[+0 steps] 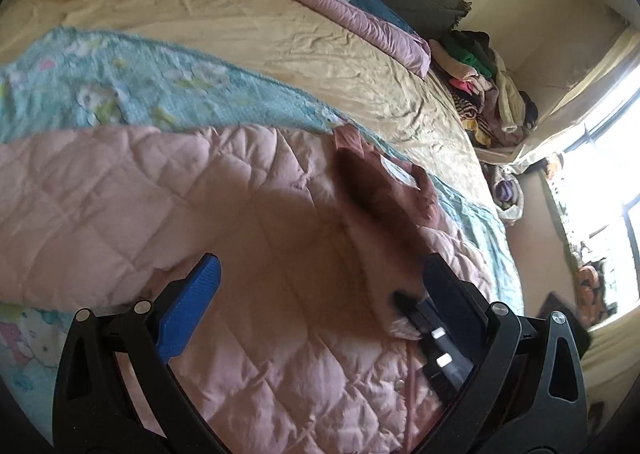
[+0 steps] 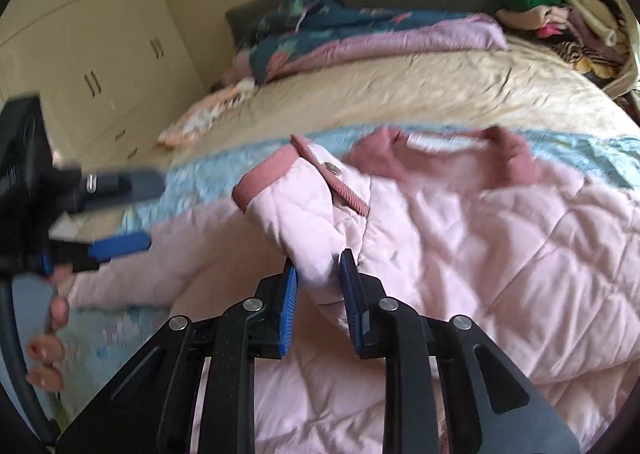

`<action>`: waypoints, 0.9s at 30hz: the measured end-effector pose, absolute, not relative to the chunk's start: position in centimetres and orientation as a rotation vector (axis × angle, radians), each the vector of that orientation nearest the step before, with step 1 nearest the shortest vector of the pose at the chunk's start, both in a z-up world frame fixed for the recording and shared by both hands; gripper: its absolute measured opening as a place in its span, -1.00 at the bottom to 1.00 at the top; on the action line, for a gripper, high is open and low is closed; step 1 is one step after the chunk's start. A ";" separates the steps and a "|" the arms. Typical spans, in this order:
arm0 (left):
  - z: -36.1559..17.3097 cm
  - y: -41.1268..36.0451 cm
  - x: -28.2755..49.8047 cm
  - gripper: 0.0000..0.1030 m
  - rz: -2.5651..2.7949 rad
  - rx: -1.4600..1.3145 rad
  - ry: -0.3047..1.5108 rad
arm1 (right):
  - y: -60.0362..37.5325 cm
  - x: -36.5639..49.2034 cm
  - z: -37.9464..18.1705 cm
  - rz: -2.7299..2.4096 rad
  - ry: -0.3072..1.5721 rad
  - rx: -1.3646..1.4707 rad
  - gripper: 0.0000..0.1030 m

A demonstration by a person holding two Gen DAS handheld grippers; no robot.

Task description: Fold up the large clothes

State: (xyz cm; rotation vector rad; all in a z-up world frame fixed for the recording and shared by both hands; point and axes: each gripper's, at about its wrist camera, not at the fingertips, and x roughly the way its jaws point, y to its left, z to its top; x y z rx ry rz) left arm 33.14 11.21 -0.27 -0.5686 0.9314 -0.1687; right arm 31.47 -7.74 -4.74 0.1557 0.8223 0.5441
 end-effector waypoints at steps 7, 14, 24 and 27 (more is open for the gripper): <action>-4.0 9.6 34.2 0.84 -0.207 -0.611 1.025 | -9.6 30.1 -4.4 0.572 0.883 0.211 0.02; -8.3 7.7 35.1 0.81 -0.191 -0.665 1.111 | -16.7 29.3 -3.2 0.493 0.889 0.277 0.06; -8.4 5.9 35.5 -0.55 -0.150 -0.510 1.069 | -25.3 27.6 -2.6 0.331 0.855 0.323 0.13; -6.7 4.8 35.4 -0.70 -0.174 -0.424 1.015 | -27.0 27.6 -2.9 0.301 0.852 0.345 0.13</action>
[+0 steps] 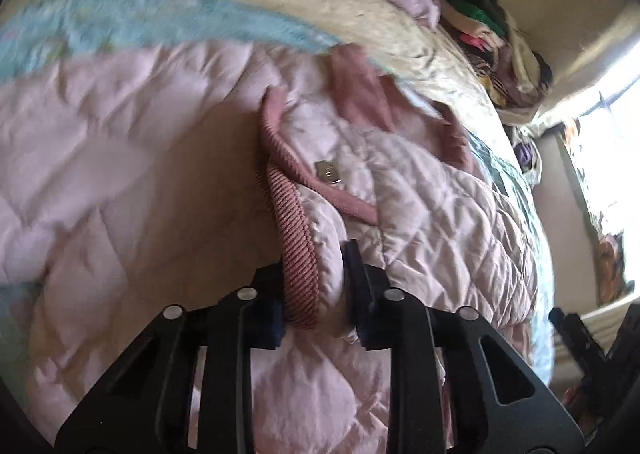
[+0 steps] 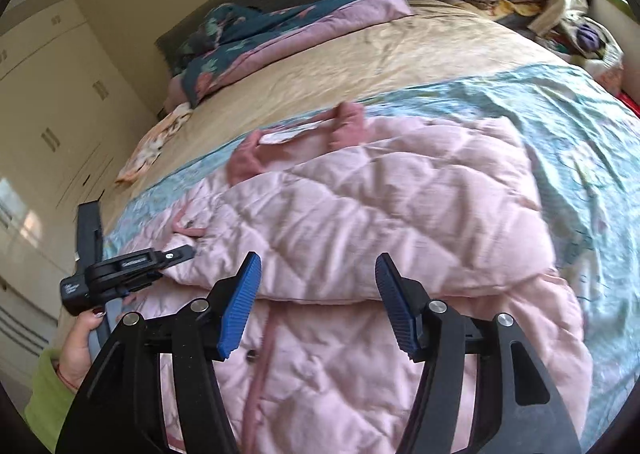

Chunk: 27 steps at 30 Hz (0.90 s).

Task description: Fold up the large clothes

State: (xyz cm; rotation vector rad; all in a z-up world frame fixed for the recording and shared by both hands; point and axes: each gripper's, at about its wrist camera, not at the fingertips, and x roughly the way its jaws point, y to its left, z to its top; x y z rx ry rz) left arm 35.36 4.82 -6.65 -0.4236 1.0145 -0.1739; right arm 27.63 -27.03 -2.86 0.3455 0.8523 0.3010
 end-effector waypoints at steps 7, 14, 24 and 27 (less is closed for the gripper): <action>2.5 5.5 33.5 -0.74 -0.232 -0.355 0.759 | -30.1 27.9 -2.4 0.237 0.824 0.365 0.13; -0.9 8.0 33.7 -0.73 -0.165 -0.317 0.847 | -31.7 28.1 -2.7 0.205 0.815 0.373 0.13; -7.4 8.2 33.1 -0.71 -0.100 -0.241 0.975 | -30.7 29.6 -3.9 0.181 0.867 0.297 0.14; -7.7 8.3 32.9 -0.67 -0.085 -0.229 0.976 | -29.8 30.4 -4.6 0.181 0.899 0.276 0.15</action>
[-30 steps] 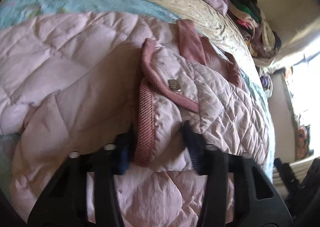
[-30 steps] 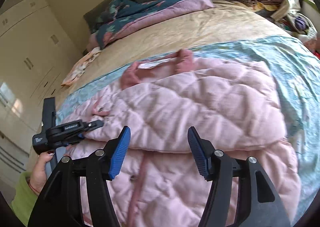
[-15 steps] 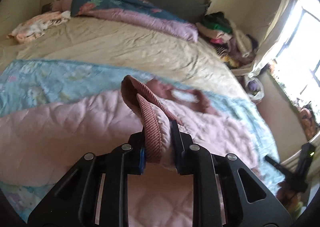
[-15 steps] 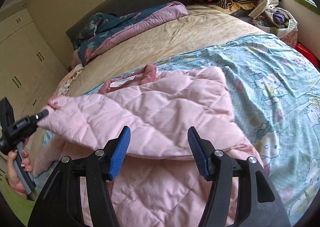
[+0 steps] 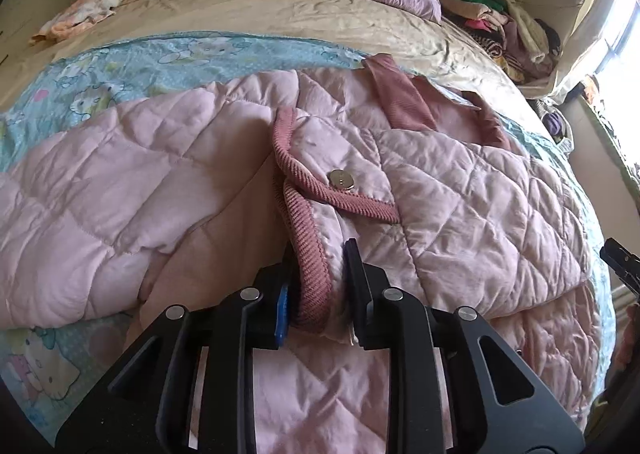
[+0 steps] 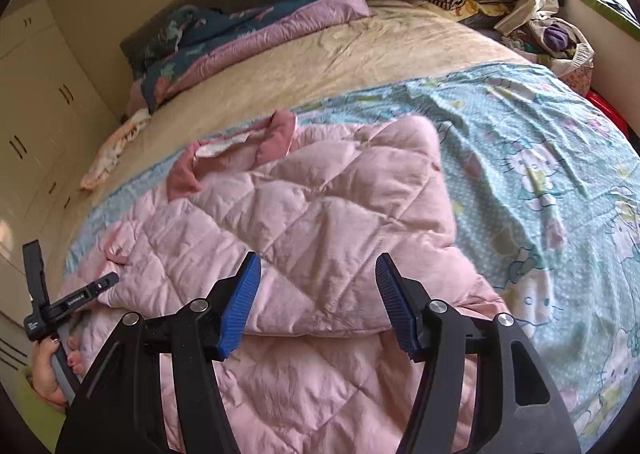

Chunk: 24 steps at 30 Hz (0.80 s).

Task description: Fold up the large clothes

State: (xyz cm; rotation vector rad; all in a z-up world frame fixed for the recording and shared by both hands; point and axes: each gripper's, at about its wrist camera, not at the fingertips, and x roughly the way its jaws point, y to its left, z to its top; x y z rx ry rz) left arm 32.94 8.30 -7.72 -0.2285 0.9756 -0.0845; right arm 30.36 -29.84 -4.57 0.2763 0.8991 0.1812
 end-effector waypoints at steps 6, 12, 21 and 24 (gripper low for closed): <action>-8.0 8.3 32.8 -0.62 -0.076 -0.226 0.985 | -29.0 32.6 -7.0 0.147 0.983 0.237 0.24; -8.3 8.3 32.8 -0.50 -0.085 -0.235 0.997 | -30.0 33.9 -10.9 0.080 1.055 0.239 0.24; -6.8 7.8 31.7 -0.27 -0.079 -0.205 0.991 | -29.3 31.2 -7.7 0.137 0.993 0.308 0.50; -6.0 7.8 31.0 0.03 -0.070 -0.203 0.972 | -28.6 30.2 -6.2 0.159 0.959 0.316 0.65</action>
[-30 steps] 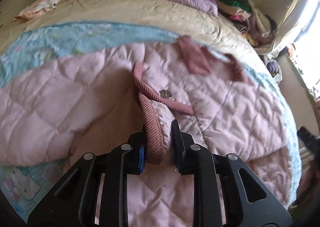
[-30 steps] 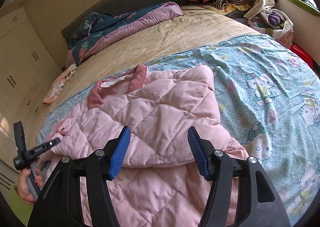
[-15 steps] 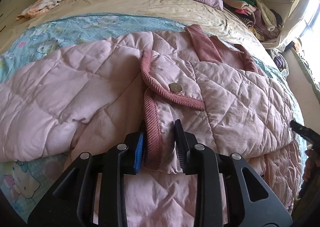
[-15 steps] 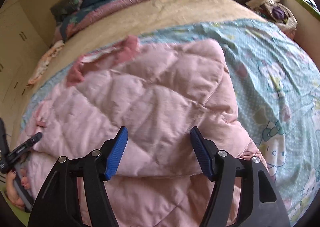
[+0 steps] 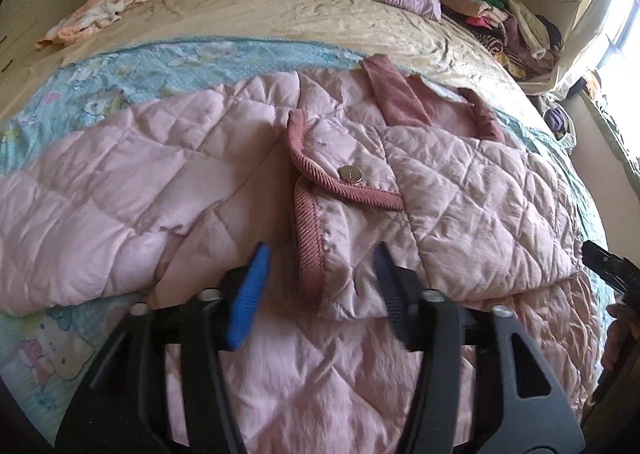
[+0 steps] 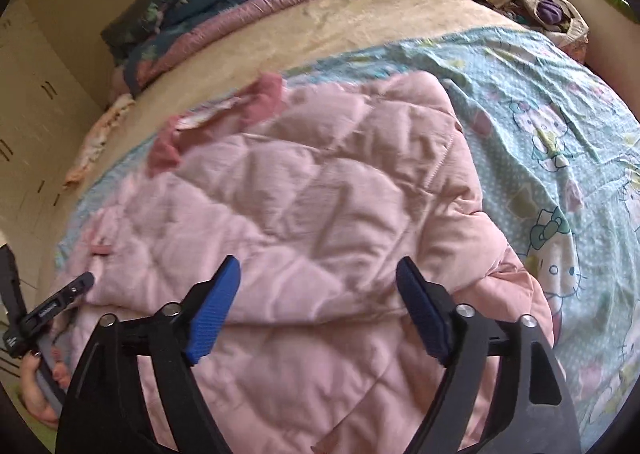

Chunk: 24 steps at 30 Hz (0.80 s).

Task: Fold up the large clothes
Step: 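Withdraw the left tool from the folded jacket side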

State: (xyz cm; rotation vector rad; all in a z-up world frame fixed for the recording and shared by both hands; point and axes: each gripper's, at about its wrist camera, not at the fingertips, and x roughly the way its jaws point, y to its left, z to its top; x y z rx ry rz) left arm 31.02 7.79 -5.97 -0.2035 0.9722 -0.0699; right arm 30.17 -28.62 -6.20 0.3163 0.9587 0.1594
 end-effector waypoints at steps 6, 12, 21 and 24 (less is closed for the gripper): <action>-4.6 8.1 29.9 0.77 -0.064 -0.216 0.975 | -27.4 28.7 -3.9 0.193 0.908 0.330 0.74; -3.7 8.7 28.6 0.82 -0.036 -0.213 0.979 | -25.3 27.4 -1.7 0.191 0.851 0.268 0.83; -2.3 10.6 26.7 0.82 0.010 -0.216 0.947 | -21.4 25.9 1.0 0.256 0.803 0.208 0.88; -2.0 11.6 26.0 0.82 0.031 -0.220 0.942 | -20.0 25.6 1.6 0.279 0.797 0.203 0.88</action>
